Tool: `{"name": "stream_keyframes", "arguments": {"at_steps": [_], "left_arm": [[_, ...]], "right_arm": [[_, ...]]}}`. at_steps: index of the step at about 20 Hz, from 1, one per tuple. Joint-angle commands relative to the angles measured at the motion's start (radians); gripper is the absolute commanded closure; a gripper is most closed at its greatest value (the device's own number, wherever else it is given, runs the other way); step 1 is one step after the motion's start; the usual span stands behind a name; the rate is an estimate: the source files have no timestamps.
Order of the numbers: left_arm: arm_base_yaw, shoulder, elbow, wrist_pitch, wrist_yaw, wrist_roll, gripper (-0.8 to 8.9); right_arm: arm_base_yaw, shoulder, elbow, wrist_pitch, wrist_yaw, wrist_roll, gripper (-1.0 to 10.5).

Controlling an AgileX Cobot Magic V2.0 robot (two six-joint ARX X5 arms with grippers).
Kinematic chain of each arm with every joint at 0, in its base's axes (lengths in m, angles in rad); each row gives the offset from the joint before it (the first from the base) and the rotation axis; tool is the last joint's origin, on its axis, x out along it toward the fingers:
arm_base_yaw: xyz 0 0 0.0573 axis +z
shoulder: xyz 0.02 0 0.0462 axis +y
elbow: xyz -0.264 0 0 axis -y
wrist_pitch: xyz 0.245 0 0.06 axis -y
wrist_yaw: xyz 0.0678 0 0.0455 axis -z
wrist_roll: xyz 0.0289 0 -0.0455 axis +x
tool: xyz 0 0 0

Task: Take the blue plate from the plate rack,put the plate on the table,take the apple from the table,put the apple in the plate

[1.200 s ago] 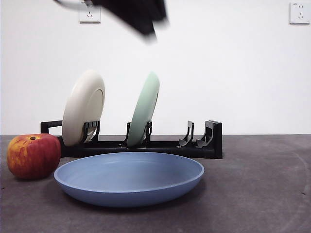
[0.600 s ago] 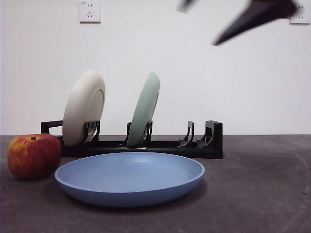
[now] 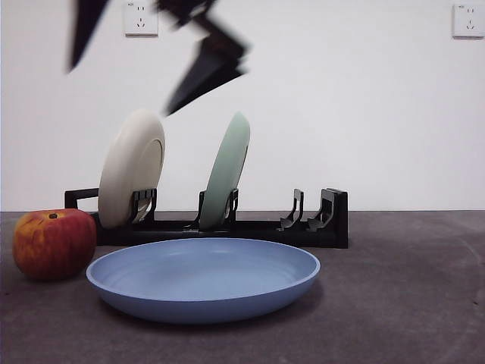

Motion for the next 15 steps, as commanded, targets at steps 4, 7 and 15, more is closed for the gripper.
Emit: {"name": "stream_keyframes", "arguments": {"at_steps": [4,7,15], "left_arm": [[0.000,-0.025,-0.001,0.003,-0.047,-0.007,8.22],[0.000,-0.042,-0.001,0.003,-0.040,-0.024,8.22],[0.000,-0.058,-0.001,0.003,-0.023,-0.051,8.22]], "right_arm": [[0.081,0.205,0.194,-0.003,0.163,-0.166,1.8],[0.109,0.307,0.261,0.013,0.226,-0.209,1.8],[0.091,0.428,0.262,0.070,0.212,-0.183,1.8]]}}
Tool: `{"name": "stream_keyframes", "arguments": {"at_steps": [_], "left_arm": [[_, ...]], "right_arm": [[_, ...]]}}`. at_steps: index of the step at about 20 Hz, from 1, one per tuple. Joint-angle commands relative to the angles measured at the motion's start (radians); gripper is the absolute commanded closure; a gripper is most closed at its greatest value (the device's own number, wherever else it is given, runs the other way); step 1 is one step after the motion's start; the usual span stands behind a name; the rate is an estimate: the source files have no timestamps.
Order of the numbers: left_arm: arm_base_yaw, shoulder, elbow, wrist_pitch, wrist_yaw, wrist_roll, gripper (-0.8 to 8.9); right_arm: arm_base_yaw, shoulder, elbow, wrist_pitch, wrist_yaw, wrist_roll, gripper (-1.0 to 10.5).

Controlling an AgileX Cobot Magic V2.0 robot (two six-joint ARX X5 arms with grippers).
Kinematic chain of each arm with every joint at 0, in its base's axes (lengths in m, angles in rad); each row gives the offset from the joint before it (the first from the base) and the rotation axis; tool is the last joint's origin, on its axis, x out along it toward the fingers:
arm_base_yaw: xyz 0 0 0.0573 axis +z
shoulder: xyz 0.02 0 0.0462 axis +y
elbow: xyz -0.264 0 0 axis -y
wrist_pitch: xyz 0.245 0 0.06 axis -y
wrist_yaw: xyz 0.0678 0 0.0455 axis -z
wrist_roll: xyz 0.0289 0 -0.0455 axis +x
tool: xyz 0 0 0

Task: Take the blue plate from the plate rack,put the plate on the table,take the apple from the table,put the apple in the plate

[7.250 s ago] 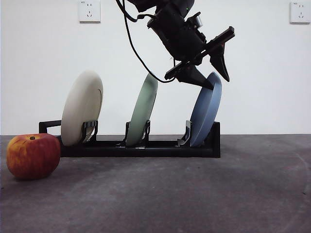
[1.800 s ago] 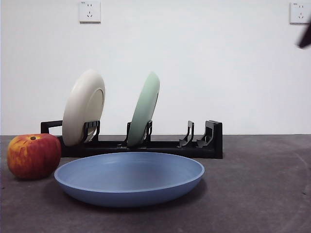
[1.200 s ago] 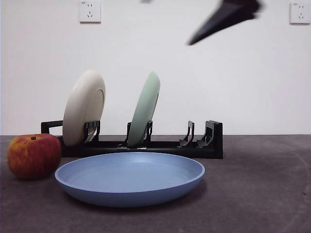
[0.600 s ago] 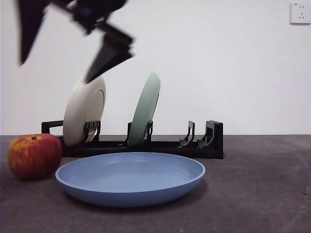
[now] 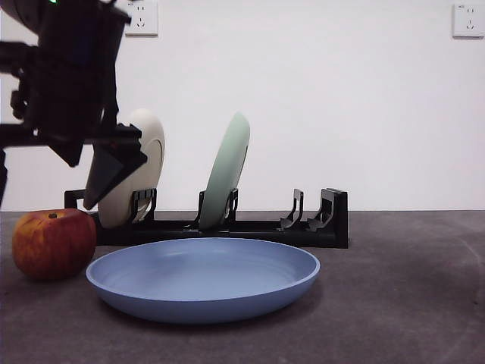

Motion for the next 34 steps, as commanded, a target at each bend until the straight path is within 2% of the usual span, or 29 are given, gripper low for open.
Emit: {"name": "stream_keyframes", "arguments": {"at_steps": [1,5,7,8,11,13,18,23,28,31,34], "left_arm": [[0.000,-0.006,-0.001,0.003,0.003,-0.016,8.22],[0.000,-0.006,-0.001,0.003,0.003,-0.016,8.22],[0.000,-0.006,-0.001,0.003,0.003,-0.016,8.22],[0.000,-0.006,-0.001,0.003,0.003,-0.016,8.22],[0.000,-0.006,-0.001,0.003,0.003,-0.016,8.22],[0.000,-0.006,-0.001,0.003,0.003,-0.016,8.22],[0.000,-0.006,-0.001,0.003,0.003,-0.015,8.22],[0.000,-0.006,-0.001,0.003,0.003,-0.014,8.22],[0.000,-0.006,-0.001,0.003,0.003,-0.015,8.22],[0.000,-0.006,-0.001,0.003,0.003,-0.016,8.22],[0.000,-0.006,-0.001,0.003,0.003,-0.016,8.22]], "right_arm": [[-0.008,0.031,0.000,0.024,-0.017,0.026,1.8],[-0.027,0.060,0.000,0.027,-0.104,0.089,1.9],[-0.033,0.064,0.000,0.025,-0.119,0.106,2.1],[-0.033,0.066,0.000,0.023,-0.119,0.106,2.9],[-0.034,0.067,-0.001,0.024,-0.119,0.120,7.2],[-0.038,0.067,-0.001,0.016,-0.119,0.151,9.5],[-0.041,0.041,0.000,-0.026,-0.108,0.180,9.6],[-0.039,-0.095,0.000,-0.109,-0.092,0.185,9.6],[-0.039,-0.197,-0.051,-0.253,0.019,0.121,9.6],[-0.039,-0.329,-0.290,-0.139,0.031,0.124,9.6],[-0.042,-0.510,-0.627,0.089,0.031,0.162,9.6]]}}
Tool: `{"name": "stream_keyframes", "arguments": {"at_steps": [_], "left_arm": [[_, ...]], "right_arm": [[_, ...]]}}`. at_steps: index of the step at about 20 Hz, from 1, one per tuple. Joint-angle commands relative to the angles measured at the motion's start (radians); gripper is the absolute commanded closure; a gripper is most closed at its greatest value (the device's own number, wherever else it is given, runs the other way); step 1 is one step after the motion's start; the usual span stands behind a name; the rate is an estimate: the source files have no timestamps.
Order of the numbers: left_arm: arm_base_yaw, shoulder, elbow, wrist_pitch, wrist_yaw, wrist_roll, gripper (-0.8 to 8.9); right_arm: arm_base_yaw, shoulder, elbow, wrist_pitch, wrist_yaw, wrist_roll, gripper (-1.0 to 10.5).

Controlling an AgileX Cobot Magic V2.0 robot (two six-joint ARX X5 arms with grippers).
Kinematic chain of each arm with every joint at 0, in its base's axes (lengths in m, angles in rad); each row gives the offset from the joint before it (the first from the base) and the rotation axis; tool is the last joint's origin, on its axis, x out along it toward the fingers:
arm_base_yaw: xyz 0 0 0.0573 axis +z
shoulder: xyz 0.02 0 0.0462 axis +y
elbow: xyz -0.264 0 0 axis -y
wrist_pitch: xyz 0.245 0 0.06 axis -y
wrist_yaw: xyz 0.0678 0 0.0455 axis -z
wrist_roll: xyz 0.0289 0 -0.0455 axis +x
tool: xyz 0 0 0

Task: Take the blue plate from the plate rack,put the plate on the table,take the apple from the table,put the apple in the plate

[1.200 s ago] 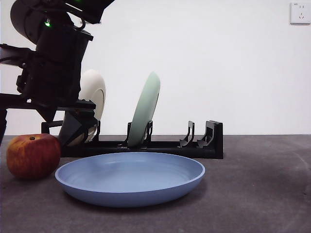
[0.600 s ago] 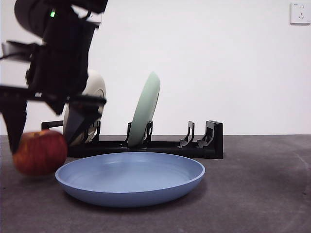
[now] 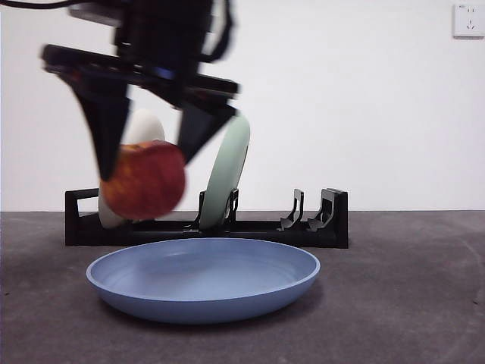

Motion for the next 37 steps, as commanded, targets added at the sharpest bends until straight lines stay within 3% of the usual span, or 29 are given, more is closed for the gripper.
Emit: {"name": "stream_keyframes", "arguments": {"at_steps": [1,4,9,15,16,21,22,27,32,37], "left_arm": [[0.000,-0.003,-0.001,0.004,0.000,-0.011,8.22],[0.000,0.000,-0.001,0.004,-0.001,-0.015,8.22],[0.000,0.001,-0.001,0.004,0.000,-0.023,8.22],[0.000,0.001,-0.001,0.004,0.000,-0.022,8.22],[0.000,0.001,-0.001,0.004,0.000,-0.021,8.22],[0.000,0.001,-0.001,0.004,0.000,-0.021,8.22],[0.000,0.001,-0.001,0.004,0.000,-0.021,8.22],[0.000,0.001,-0.001,0.004,0.000,-0.018,8.22],[0.000,0.001,-0.001,0.004,0.000,-0.017,8.17],[0.000,0.002,-0.001,0.004,0.000,-0.018,8.17]], "right_arm": [[-0.001,-0.138,-0.256,0.190,0.003,0.040,9.6],[-0.001,-0.234,-0.421,0.330,0.024,0.071,9.6],[-0.011,-0.237,-0.552,0.463,0.026,0.114,9.6],[-0.033,-0.229,-0.600,0.526,0.045,0.179,9.4],[-0.034,-0.224,-0.600,0.530,0.045,0.186,9.0],[-0.035,-0.217,-0.600,0.518,0.039,0.226,3.8],[-0.035,-0.217,-0.600,0.513,0.040,0.226,3.5],[-0.034,-0.245,-0.574,0.489,0.047,0.225,3.4],[-0.031,-0.354,-0.470,0.286,0.082,0.221,3.4],[-0.031,-0.588,-0.462,0.108,0.080,0.205,3.7]]}}
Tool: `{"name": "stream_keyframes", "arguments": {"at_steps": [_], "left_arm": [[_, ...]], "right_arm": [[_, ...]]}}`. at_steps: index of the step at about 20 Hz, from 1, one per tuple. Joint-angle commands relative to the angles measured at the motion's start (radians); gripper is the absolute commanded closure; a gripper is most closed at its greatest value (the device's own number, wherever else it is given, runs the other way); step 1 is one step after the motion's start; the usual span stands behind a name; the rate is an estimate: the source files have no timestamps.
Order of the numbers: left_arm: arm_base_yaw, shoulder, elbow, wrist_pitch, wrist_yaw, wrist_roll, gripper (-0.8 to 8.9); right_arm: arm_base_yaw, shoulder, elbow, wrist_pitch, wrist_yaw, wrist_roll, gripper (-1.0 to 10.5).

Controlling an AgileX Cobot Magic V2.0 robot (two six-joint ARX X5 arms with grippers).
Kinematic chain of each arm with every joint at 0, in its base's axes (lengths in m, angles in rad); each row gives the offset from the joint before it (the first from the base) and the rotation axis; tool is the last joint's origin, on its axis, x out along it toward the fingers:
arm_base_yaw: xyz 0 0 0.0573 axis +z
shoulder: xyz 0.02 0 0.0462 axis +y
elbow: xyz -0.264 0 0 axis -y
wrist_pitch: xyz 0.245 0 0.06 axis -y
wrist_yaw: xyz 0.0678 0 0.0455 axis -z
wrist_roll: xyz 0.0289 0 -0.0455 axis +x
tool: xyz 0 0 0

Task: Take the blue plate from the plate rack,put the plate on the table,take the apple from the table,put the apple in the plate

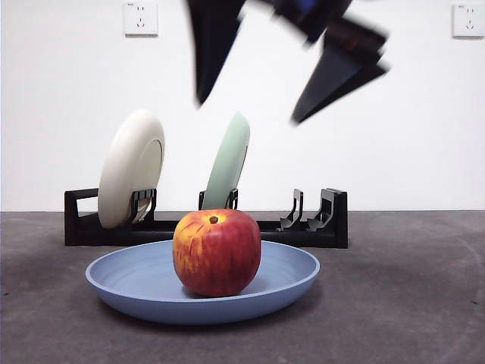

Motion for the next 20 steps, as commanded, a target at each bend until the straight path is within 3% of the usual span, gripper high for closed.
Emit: {"name": "stream_keyframes", "arguments": {"at_steps": [1,4,8,15,18,20], "left_arm": [[0.000,0.000,-0.001,0.004,0.000,-0.002,8.17],[0.000,0.005,-0.001,0.004,0.000,-0.002,8.17],[0.000,0.009,-0.001,0.004,0.000,-0.003,8.17],[-0.053,0.038,-0.001,0.004,0.000,-0.003,8.17],[0.008,0.100,-0.001,0.004,0.000,-0.003,8.17],[0.104,0.148,-0.001,0.004,0.001,-0.003,8.17]], "right_arm": [[0.002,-0.109,0.000,-0.099,0.003,-0.027,4.6],[0.002,-0.238,0.000,-0.266,0.003,-0.048,9.6],[0.001,-0.344,0.000,-0.396,0.003,-0.047,9.4],[0.001,-0.360,0.000,-0.443,0.004,-0.047,9.4],[0.001,-0.360,0.000,-0.447,0.004,-0.047,9.4],[0.001,-0.360,0.000,-0.447,0.004,-0.047,9.4]]}}
